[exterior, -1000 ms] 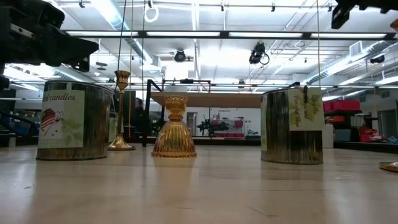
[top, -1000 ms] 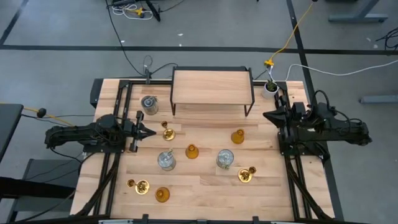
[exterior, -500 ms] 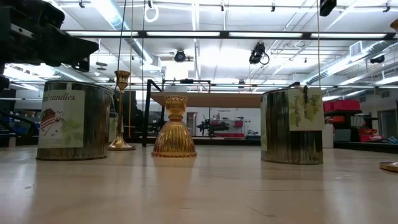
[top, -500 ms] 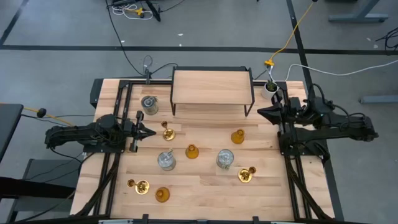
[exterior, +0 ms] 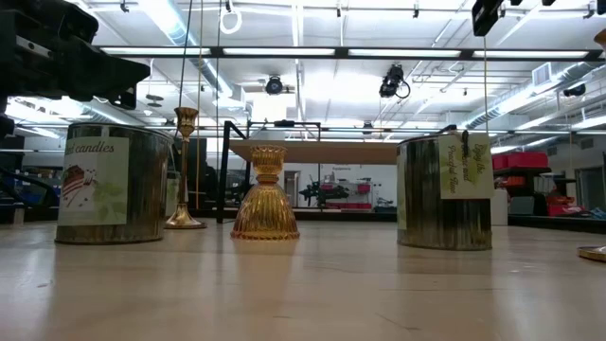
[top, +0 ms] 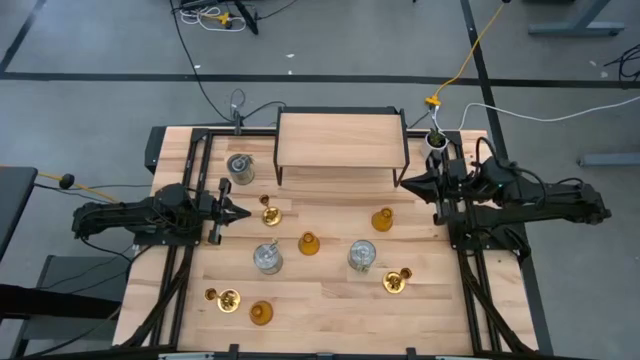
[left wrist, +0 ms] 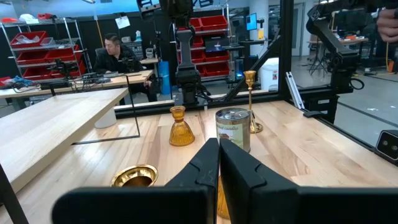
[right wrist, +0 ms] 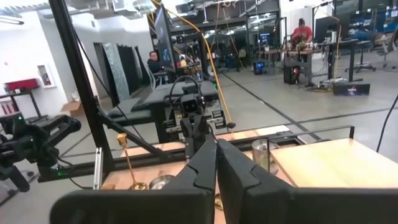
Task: Pick & Place candle stick holders
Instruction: Put the top orange glass candle holder on the shelf
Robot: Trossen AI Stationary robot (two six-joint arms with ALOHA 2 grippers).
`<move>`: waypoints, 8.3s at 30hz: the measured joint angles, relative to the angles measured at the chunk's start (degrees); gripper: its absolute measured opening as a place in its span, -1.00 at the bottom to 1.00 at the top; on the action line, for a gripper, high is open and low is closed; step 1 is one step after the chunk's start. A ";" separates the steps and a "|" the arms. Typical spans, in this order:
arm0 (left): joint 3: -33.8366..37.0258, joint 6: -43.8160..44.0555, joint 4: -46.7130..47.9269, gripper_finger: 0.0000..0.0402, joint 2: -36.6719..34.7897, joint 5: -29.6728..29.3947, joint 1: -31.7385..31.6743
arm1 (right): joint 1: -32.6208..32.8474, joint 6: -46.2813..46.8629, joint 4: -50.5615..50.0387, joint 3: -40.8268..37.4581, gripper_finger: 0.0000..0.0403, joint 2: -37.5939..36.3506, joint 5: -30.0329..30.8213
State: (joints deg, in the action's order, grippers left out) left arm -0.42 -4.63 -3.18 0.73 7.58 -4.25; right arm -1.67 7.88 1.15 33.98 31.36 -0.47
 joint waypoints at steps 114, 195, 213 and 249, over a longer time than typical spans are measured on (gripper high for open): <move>0.00 0.00 -0.02 -0.91 0.00 0.00 -0.02 | -0.02 1.66 -28.22 0.00 0.44 34.20 6.95; 0.01 -0.01 -0.01 -0.91 0.00 -0.01 -0.02 | -0.84 0.77 -45.55 27.73 -0.13 34.20 2.36; -0.01 0.00 -0.01 -0.91 0.00 -0.01 0.00 | -11.43 -4.51 -50.15 44.09 -0.13 37.88 2.80; -0.01 -0.01 0.00 -0.91 0.00 -0.01 -0.01 | -24.92 -11.63 -45.13 57.96 -0.13 60.87 4.46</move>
State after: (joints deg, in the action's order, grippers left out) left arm -0.43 -4.64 -3.18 0.73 7.57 -4.26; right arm -26.59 -3.75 -43.98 91.94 92.23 3.99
